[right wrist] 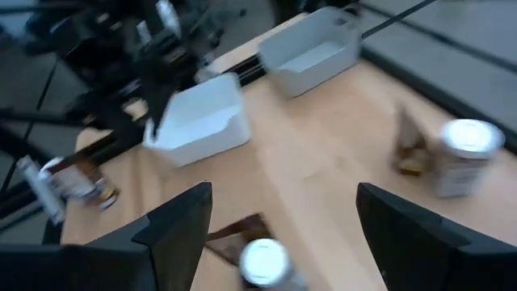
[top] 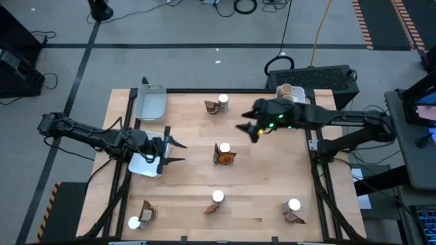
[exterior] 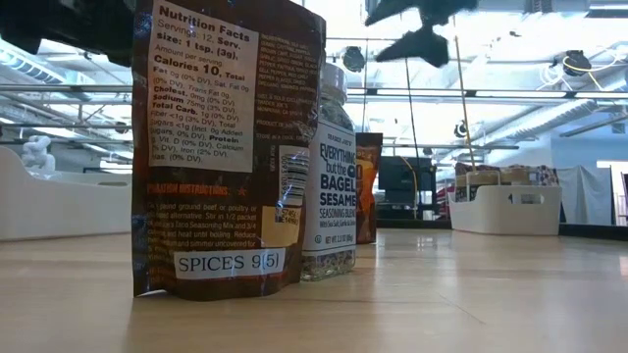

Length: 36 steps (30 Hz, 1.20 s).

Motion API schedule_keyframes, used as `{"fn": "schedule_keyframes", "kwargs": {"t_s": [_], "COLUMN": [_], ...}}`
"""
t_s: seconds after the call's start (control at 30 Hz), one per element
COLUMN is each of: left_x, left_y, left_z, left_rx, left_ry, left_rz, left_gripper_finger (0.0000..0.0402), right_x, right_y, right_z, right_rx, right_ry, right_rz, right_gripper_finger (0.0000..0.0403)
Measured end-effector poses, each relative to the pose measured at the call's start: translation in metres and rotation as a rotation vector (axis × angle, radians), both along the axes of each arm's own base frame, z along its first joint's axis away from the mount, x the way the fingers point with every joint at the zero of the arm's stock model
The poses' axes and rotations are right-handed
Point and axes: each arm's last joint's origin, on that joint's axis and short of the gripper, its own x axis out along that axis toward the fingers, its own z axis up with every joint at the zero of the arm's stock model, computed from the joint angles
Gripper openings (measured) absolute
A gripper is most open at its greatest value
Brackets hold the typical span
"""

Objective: Sort spices by type
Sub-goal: Put the orange seasoning pack into the left white bin

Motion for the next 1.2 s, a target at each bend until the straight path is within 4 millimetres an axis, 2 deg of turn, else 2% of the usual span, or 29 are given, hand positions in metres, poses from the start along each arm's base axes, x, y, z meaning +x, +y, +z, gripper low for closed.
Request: {"fn": "schedule_keyframes", "kwargs": {"t_s": [0.17, 0.3, 0.43, 0.6, 0.73, 0.93, 1.0, 1.07, 1.2], "left_x": [-0.001, -0.001, -0.002, -0.005, -0.007, -0.010, -0.007, -0.003, 0.011], "left_y": [-0.003, -0.008, -0.017, -0.026, -0.032, -0.039, -0.039, -0.040, -0.039], "left_z": [0.000, 0.005, 0.017, 0.018, 0.018, 0.018, 0.015, 0.011, 0.001], "left_rx": [-0.040, -0.103, -0.107, -0.127, -0.156, -0.209, -0.233, -0.239, -0.227], "left_ry": [0.007, 0.002, 0.011, 0.064, 0.067, 0.064, 0.072, 0.088, 0.113], "left_rz": [-0.026, -0.042, -0.089, -0.065, -0.052, 0.043, 0.103, 0.134, 0.186], "left_gripper_finger": [0.0214, 0.0214, 0.0214, 0.0214, 0.0214, 0.0214, 0.0214, 0.0214, 0.0214], "right_x": [0.036, 0.057, 0.072, 0.084, 0.087, 0.086, 0.085, 0.085, 0.077], "right_y": [0.022, 0.038, 0.056, 0.082, 0.106, 0.145, 0.146, 0.136, 0.095], "right_z": [0.006, 0.009, 0.010, 0.002, -0.013, -0.045, -0.058, -0.072, -0.087], "right_rx": [0.019, 0.019, 0.011, -0.044, -0.180, -0.544, -0.612, -0.655, -0.650], "right_ry": [0.124, 0.226, 0.275, 0.319, 0.375, 0.342, 0.267, 0.171, -0.043], "right_rz": [0.070, 0.117, 0.167, 0.248, 0.238, 0.257, 0.271, 0.288, 0.342], "right_gripper_finger": [0.0288, 0.0288, 0.0288, 0.0288, 0.0288, 0.0288, 0.0288, 0.0288, 0.0288]}}
